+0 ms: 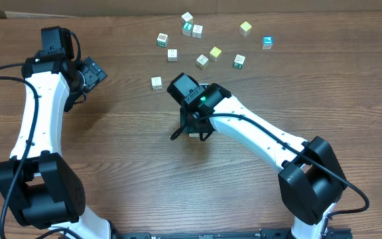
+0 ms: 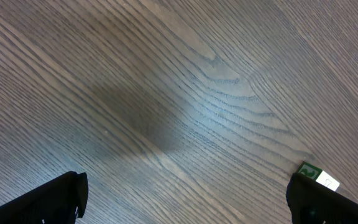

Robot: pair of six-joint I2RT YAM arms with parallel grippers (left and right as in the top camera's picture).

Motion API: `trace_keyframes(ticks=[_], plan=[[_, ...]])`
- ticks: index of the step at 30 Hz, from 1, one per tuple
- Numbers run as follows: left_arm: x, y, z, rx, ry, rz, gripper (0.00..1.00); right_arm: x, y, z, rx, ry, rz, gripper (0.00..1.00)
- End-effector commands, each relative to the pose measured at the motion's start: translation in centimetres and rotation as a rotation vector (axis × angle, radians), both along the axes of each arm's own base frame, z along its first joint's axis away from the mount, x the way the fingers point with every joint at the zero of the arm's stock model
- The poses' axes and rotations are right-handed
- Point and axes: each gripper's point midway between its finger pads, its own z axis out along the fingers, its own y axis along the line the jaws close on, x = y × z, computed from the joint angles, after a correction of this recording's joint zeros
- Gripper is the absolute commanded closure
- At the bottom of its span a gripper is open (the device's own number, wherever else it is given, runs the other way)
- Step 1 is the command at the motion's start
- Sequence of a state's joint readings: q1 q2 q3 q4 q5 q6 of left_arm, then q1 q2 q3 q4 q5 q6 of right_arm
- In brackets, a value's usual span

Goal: Form a tower
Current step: 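Open the right gripper to release the snail Y block on the stack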

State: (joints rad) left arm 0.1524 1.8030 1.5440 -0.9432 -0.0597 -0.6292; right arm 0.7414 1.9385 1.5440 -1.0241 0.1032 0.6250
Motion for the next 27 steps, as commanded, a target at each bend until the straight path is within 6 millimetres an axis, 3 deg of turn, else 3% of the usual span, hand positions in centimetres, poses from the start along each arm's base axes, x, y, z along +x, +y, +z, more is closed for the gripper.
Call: trace_keyframes(ticks=[1, 17, 27], plan=[[0.54, -0.02, 0.42, 0.002, -0.015, -0.004, 0.0, 0.07, -0.02, -0.26, -0.007, -0.008, -0.007, 0.73], [0.54, -0.02, 0.42, 0.002, -0.015, -0.004, 0.0, -0.18, 0.09, -0.3, -0.001, 0.005, -0.003, 0.65], [0.54, -0.02, 0.42, 0.002, -0.015, -0.004, 0.01, -0.4, 0.33, -0.32, 0.012, 0.017, 0.001, 0.68]])
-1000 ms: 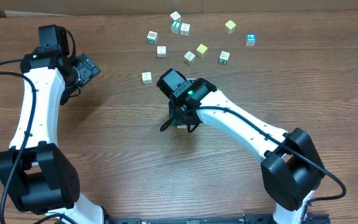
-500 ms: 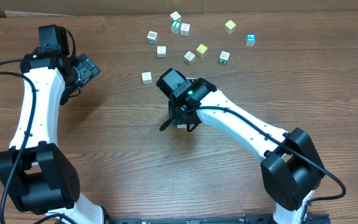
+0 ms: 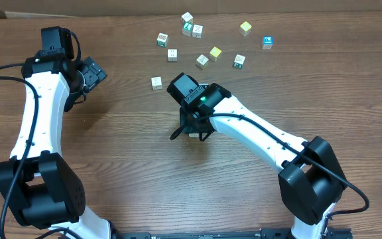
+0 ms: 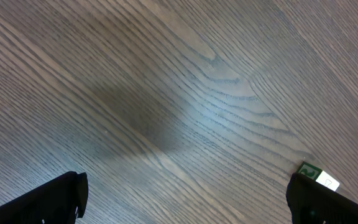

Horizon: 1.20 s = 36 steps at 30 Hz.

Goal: Form a tower
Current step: 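Open the right gripper to release the snail Y block on the stack, then lift the right gripper and move it back toward the block cluster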

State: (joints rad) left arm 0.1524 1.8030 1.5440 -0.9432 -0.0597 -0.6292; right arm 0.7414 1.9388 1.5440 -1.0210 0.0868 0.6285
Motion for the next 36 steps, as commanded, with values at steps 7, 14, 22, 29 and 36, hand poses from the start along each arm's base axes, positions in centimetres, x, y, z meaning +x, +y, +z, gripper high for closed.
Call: trace_keyframes(ticks=[7, 14, 22, 29, 36], plan=[[0.5, 0.0, 0.4, 0.002, -0.015, -0.004, 0.0, -0.3, 0.1, -0.3, -0.003, 0.008, 0.002, 0.71], [0.5, 0.0, 0.4, 0.002, -0.015, -0.004, 0.0, -0.5, -0.1, -0.4, -0.012, 0.015, 0.01, 0.71], [0.5, 0.0, 0.4, 0.002, -0.015, -0.004, 0.01, -0.4, -0.1, -0.3, -0.011, 0.013, 0.009, 0.55], [0.5, 0.0, 0.4, 0.002, -0.015, -0.004, 0.0, 2.0, 0.8, 0.5, 0.007, -0.096, 0.098, 0.25], [0.5, 0.0, 0.4, 0.002, -0.015, -0.004, 0.01, 8.8, 0.7, 10.7, 0.094, -0.311, 0.101, 0.21]])
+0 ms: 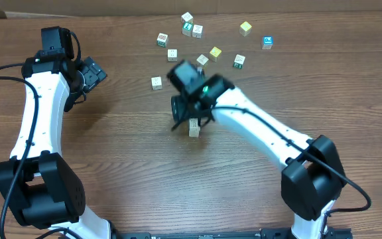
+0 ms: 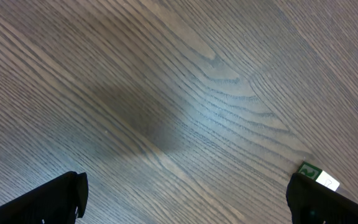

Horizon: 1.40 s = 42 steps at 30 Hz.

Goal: Form a tower
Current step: 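Lift the right gripper and move it back toward the block cluster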

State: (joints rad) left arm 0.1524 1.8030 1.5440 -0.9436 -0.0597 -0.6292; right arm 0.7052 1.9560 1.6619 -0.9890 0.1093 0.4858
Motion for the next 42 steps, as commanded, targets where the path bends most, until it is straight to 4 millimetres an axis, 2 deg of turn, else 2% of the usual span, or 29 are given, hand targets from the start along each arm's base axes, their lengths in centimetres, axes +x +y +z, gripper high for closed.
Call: trace_keyframes(ticks=[1, 5, 6, 7, 8, 9, 12, 13, 16, 20, 24, 26, 29, 32, 42], plan=[[0.6, 0.0, 0.4, 0.002, -0.015, -0.004, 0.01, 5.9, -0.6, 10.0, 0.092, -0.229, 0.003, 0.25], [0.6, 0.0, 0.4, 0.002, -0.015, -0.004, 0.01, 9.2, -2.1, 17.2, 0.158, -0.398, -0.01, 0.4], [0.6, 0.0, 0.4, 0.002, -0.015, -0.004, 0.01, 10.2, -2.4, 18.7, 0.172, -0.447, -0.009, 0.54], [0.6, 0.0, 0.4, 0.002, -0.015, -0.004, 0.01, 11.1, -2.7, 19.7, 0.179, -0.494, -0.004, 0.8], [0.6, 0.0, 0.4, 0.002, -0.015, -0.004, 0.0, 11.8, -2.9, 20.4, 0.184, -0.529, -0.001, 0.96], [0.6, 0.0, 0.4, 0.002, -0.015, -0.004, 0.0, 12.5, -3.3, 21.0, 0.193, -0.558, -0.011, 0.96], [0.6, 0.0, 0.4, 0.002, -0.015, -0.004, 0.0, 14.6, -4.3, 20.7, 0.204, -0.596, -0.046, 0.96], [0.6, 0.0, 0.4, 0.002, -0.015, -0.004, 0.0, 15.1, -4.5, 20.3, 0.2, -0.595, -0.053, 0.96], [0.5, 0.0, 0.4, 0.002, -0.015, -0.004, 0.0, 16.4, -5.1, 16.9, 0.168, -0.539, -0.069, 0.96], [0.6, 0.0, 0.4, 0.002, -0.015, -0.004, 0.0, 16.6, -4.0, 10.2, 0.159, -0.382, -0.027, 0.96], [0.6, 0.0, 0.4, 0.002, -0.015, -0.004, 0.01, 15.7, -3.3, 3.1, 0.13, -0.209, 0.001, 0.96], [0.6, 0.0, 0.4, 0.002, -0.015, -0.004, 0.01, 14.6, -3.0, -0.2, 0.123, -0.107, 0.018, 0.96], [0.6, 0.0, 0.4, 0.002, -0.015, -0.004, 0.0, 12.8, -2.3, -3.5, 0.142, 0.02, 0.046, 0.96], [0.6, 0.0, 0.4, 0.002, -0.015, -0.004, 0.01, 11.8, -1.4, -5.0, 0.174, 0.079, 0.108, 0.96], [0.6, 0.0, 0.4, 0.002, -0.015, -0.004, 0.01, 11.1, -0.7, -5.0, 0.207, 0.109, 0.129, 0.96]])
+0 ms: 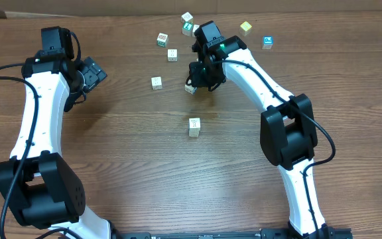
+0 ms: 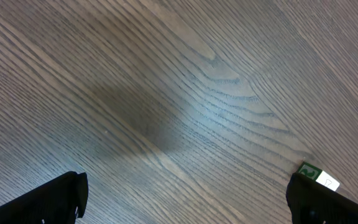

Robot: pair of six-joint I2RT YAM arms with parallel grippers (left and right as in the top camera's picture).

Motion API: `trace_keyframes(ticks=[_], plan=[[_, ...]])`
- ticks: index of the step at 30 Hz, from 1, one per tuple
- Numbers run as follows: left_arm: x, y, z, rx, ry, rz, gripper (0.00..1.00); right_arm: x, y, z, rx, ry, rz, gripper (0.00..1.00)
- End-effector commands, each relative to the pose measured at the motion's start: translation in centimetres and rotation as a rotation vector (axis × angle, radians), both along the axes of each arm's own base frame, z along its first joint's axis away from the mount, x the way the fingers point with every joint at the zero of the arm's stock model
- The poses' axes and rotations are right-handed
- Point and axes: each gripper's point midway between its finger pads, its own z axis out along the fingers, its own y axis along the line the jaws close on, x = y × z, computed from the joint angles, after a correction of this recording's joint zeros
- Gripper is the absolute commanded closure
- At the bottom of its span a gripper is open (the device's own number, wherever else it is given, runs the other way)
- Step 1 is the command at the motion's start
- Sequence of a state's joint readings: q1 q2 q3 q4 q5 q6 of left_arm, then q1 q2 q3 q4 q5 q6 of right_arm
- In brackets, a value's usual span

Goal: Form a tower
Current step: 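Lift the right gripper and move it back toward the block cluster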

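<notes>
A pale block stack (image 1: 194,126) stands alone mid-table; it looks about two blocks tall. My right gripper (image 1: 192,83) is at the near edge of the far block cluster, fingers pointing down-left. A pale block (image 1: 190,88) shows at its fingertips, and the grip on it is unclear. My left gripper (image 1: 95,73) hangs at the far left, away from all blocks. In the left wrist view the left gripper (image 2: 184,202) is open over bare wood, with a green-and-white block (image 2: 316,174) by its right finger.
Loose blocks lie across the far side: a white block (image 1: 156,82), a green one (image 1: 162,40), a pale one (image 1: 172,54), a yellow one (image 1: 245,27) and a blue one (image 1: 267,42). The right arm covers part of the cluster. A cardboard edge runs along the back.
My right gripper has gone from just above the stack to the far cluster, and a pale block now shows at its fingertips. The stack stands where it was. The left arm is unchanged.
At the two oldest moments my right gripper was down around the stack mid-table. Then it was lifted off to the far side, leaving the stack standing free. Now it is at the block cluster. My left gripper stayed open at the far left throughout.
</notes>
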State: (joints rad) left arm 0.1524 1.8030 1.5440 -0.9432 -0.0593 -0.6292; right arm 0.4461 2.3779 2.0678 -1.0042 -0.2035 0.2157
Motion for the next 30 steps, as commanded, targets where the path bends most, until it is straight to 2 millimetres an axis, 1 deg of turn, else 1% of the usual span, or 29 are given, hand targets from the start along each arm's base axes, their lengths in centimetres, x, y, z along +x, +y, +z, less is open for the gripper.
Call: trace_keyframes(ticks=[1, 6, 14, 18, 21, 25, 28, 30], plan=[[0.5, 0.0, 0.4, 0.002, -0.015, -0.004, 0.01, -0.3, 1.0, 1.5, 0.049, -0.005, 0.03, 0.96], [0.5, 0.0, 0.4, 0.002, -0.015, -0.004, 0.0, -0.9, 2.0, 1.4, 0.098, 0.025, 0.052, 0.96], [0.5, 0.0, 0.4, 0.002, -0.015, -0.004, 0.0, -0.3, 2.6, 0.8, 0.115, 0.006, 0.059, 0.96], [0.5, 0.0, 0.4, 0.002, -0.015, -0.004, 0.01, -0.7, 4.0, 1.2, 0.159, 0.007, 0.088, 0.96], [0.5, 0.0, 0.4, 0.002, -0.015, -0.004, 0.01, -1.0, 4.8, 1.3, 0.162, -0.002, 0.105, 0.96], [0.5, 0.0, 0.4, 0.002, -0.015, -0.004, 0.0, -1.4, 6.5, 1.6, 0.173, -0.029, 0.135, 0.96], [0.5, 0.0, 0.4, 0.002, -0.015, -0.004, 0.0, -1.1, 6.8, 1.6, 0.155, -0.06, 0.137, 0.96], [0.5, 0.0, 0.4, 0.002, -0.015, -0.004, 0.01, -0.9, 6.6, 1.4, 0.128, -0.075, 0.129, 0.96]])
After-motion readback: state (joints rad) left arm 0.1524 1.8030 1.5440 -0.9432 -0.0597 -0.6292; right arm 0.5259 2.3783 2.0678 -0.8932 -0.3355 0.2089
